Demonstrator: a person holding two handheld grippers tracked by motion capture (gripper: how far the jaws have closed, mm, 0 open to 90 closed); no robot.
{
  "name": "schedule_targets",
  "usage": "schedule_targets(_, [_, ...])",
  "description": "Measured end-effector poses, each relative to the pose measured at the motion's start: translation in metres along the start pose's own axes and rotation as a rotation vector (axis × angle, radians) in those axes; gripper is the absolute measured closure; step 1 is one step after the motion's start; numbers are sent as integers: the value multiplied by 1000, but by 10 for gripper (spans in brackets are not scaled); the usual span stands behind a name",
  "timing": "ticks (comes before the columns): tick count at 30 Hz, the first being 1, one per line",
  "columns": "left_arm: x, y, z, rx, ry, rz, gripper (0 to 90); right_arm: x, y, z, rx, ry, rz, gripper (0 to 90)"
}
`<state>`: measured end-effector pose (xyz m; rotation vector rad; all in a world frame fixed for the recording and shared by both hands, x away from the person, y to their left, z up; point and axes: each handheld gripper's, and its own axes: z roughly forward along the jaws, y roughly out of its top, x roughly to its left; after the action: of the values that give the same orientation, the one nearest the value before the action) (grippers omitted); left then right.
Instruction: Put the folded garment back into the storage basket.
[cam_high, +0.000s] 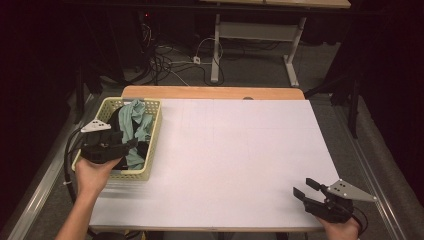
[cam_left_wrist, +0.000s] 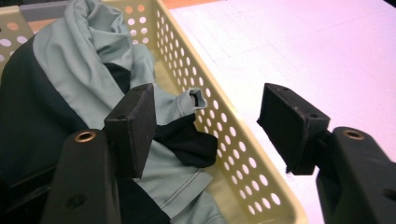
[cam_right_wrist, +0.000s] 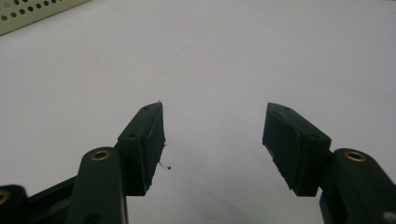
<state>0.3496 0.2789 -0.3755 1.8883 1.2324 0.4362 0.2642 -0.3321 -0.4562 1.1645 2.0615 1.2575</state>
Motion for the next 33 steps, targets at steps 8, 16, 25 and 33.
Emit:
schedule_targets(8, [-5,-9,-2,-12,-17,1,355,2,0,1,5,2,-1,395])
schedule_targets(16, [-12,-16,-6,-31,-36,11,351,4,-1,-1,8,6,-2,394])
schedule_targets(25, [-25,-21,-14,-63,-59,36,351,6,-3,-7,-8,11,-5,393])
schedule_targets(33, [-35,-29,-17,-75,-74,52,350,2,-8,-18,-24,-6,12,394])
